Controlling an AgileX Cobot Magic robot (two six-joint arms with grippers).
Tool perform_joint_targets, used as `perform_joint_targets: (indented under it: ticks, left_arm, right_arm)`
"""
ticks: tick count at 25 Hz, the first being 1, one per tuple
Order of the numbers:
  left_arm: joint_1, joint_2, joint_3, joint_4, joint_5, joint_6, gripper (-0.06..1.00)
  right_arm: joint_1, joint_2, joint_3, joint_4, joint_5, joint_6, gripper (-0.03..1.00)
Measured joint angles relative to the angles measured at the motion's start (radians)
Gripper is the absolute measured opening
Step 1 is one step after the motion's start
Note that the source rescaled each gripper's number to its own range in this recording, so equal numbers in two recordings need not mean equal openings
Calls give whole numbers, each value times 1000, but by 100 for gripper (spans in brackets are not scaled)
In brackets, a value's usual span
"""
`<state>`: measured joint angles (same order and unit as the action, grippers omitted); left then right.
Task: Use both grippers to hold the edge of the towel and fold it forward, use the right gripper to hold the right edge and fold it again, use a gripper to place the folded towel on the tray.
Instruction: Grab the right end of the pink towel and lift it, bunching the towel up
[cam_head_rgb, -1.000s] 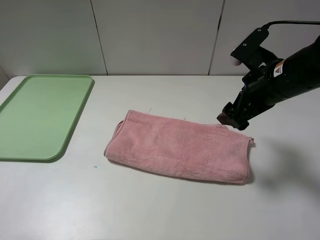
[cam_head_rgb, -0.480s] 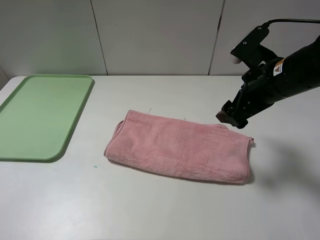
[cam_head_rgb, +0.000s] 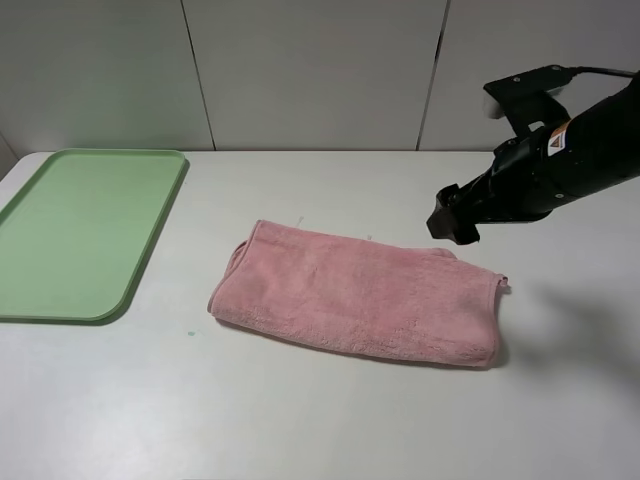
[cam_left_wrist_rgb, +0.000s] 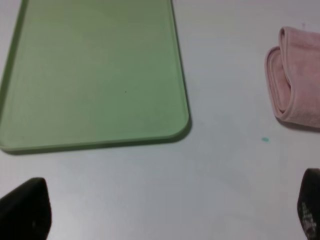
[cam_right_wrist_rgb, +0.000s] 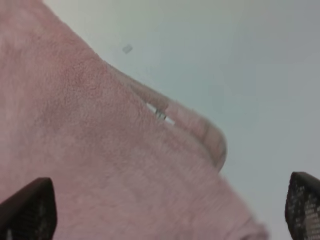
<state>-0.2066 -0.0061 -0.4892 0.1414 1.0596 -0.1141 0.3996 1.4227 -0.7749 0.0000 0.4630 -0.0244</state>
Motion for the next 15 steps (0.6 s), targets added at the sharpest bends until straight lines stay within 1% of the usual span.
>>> perform_joint_targets:
  ticks: [3,6,10,15]
  left_arm:
    - [0,0,0,0,0,0,99]
    - [0,0,0,0,0,0,99]
    - [0,0,0,0,0,0,99]
    - [0,0,0,0,-1,0,99]
  right_arm:
    - [0,0,0,-15,47,158,100]
    - [0,0,0,-26,84,251,100]
    - [0,0,0,-30,124,316,100]
    - [0,14,31,-33,122,365,100]
